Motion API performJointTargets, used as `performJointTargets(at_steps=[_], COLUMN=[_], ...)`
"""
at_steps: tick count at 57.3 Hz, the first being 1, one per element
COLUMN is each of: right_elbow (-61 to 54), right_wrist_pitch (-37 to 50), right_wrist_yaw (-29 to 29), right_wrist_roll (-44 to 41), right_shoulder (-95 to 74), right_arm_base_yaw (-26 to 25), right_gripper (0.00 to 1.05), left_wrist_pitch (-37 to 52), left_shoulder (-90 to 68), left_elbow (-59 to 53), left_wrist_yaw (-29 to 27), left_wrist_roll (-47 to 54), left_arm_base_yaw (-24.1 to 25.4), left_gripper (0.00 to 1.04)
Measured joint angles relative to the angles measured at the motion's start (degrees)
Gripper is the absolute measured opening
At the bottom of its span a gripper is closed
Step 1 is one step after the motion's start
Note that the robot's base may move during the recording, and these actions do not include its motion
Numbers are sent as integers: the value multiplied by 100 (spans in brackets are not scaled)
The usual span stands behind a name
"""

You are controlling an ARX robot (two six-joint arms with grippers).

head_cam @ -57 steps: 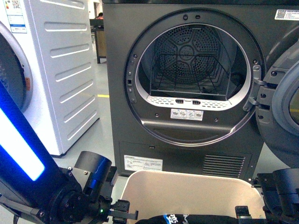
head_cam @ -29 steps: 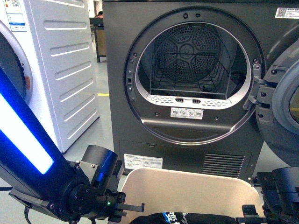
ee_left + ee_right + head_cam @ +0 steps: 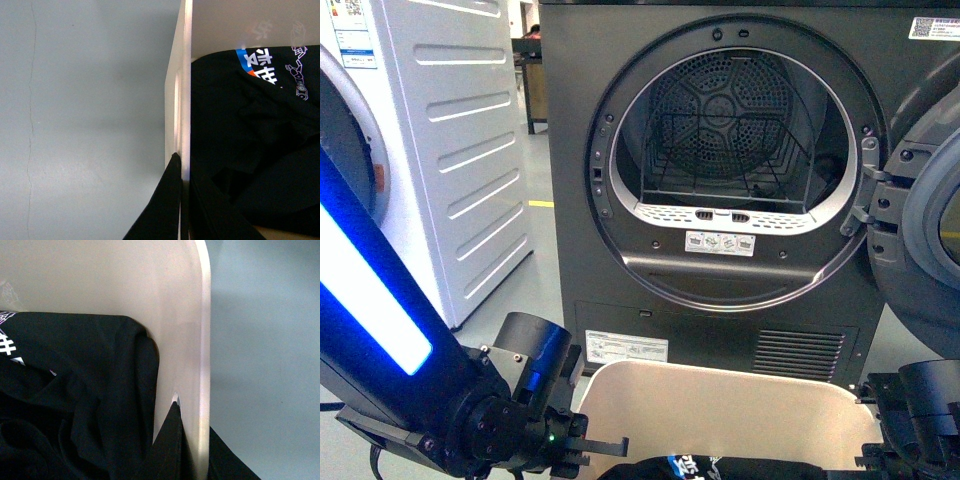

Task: Move hamper under clothes hanger

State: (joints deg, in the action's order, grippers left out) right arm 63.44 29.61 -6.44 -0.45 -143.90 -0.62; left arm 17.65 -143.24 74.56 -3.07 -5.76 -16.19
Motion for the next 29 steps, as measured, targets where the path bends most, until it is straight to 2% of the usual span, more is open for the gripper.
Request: performJointTargets(at_steps=[29], right_elbow=[-232], right_wrist_pitch=[-94], right_wrist_yaw=[44], right_wrist_roll=[-15], right_shoulder=[599], right_arm_base_yaw=[-4], right_gripper=[3], left_wrist_pitch=[-205], left_shoulder=[614], left_elbow=[-173], left_wrist_yaw=[-92], left_wrist_roll=[35], left_arm_base_yaw=[44], left_gripper=[4])
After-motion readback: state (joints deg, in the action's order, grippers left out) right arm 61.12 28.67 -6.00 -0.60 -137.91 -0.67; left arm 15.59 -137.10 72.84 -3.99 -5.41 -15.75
